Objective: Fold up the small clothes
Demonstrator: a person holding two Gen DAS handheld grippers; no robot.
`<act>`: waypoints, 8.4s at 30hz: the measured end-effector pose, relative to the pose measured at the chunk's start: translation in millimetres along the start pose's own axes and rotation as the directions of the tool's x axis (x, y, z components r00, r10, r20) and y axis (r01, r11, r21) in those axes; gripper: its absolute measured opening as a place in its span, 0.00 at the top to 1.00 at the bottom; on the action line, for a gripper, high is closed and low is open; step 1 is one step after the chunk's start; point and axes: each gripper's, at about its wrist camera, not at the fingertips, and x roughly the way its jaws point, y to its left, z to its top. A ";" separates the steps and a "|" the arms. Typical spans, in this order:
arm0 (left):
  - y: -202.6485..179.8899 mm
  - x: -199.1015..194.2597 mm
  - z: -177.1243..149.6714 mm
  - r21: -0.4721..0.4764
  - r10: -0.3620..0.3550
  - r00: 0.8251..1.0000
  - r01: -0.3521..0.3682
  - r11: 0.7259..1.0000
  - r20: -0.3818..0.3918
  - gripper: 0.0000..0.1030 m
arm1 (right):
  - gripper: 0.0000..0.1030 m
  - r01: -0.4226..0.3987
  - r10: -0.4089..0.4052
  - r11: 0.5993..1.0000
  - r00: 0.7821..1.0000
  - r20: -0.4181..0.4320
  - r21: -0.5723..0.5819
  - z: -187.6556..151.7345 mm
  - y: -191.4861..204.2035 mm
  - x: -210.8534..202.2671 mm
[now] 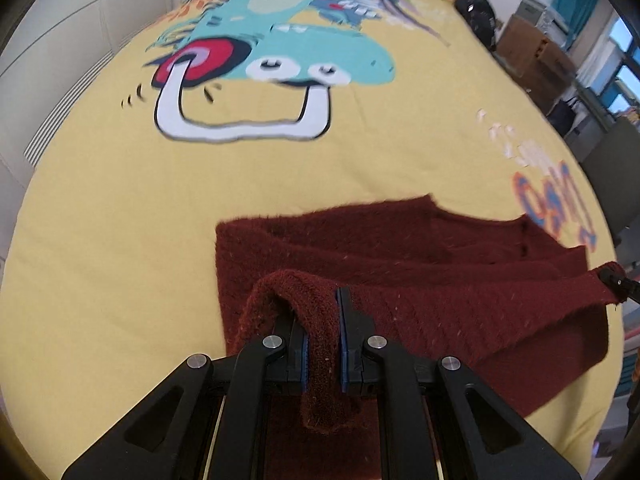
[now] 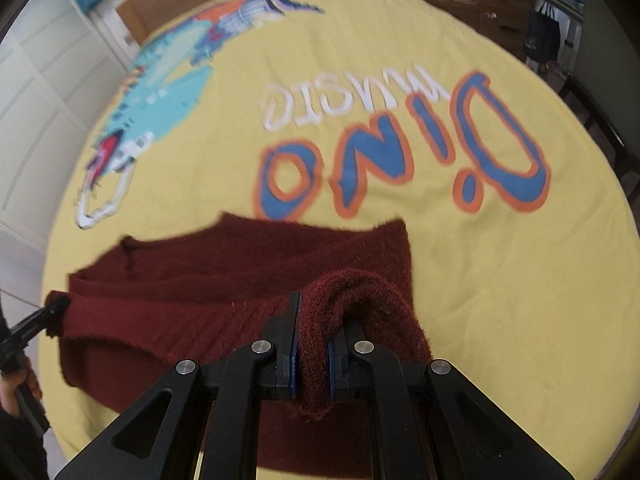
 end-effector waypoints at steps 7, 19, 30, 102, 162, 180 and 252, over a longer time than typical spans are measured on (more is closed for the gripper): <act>-12.4 13.3 -5.8 0.052 0.115 0.993 -0.115 0.992 0.005 0.86 | 0.77 0.029 -0.029 0.999 1.000 0.001 0.024 -11.5 -5.8 16.4; -54.2 -35.2 -13.0 0.098 0.040 0.989 -0.054 0.994 0.140 0.01 | 0.05 0.031 -0.016 0.996 0.986 0.165 -0.089 -31.0 32.4 -37.6; -93.2 13.8 -73.6 0.177 0.050 0.995 -0.065 0.982 0.087 0.01 | 0.00 0.089 -0.056 0.969 0.988 0.144 -0.232 -112.4 84.2 21.6; -20.9 -38.3 -30.7 -0.042 -0.234 0.967 0.231 0.972 -0.100 0.72 | 0.00 0.141 -0.142 0.990 0.986 0.083 0.016 -187.0 -64.2 -54.1; -98.7 -37.0 -10.1 0.048 -0.073 0.992 0.078 0.996 -0.102 0.01 | 0.00 -0.006 0.012 0.993 0.999 0.052 -0.117 -64.7 10.9 -105.3; -96.8 -11.9 -63.2 0.074 -0.105 0.975 0.121 0.990 -0.194 0.01 | 0.77 -0.108 0.093 0.992 0.972 -0.214 -0.058 -47.0 34.0 -10.0; -223.7 41.7 -0.3 0.132 -0.301 0.934 0.328 0.935 -0.192 0.54 | 0.60 -0.270 0.278 0.958 0.957 -0.083 0.093 -68.9 -55.8 -22.4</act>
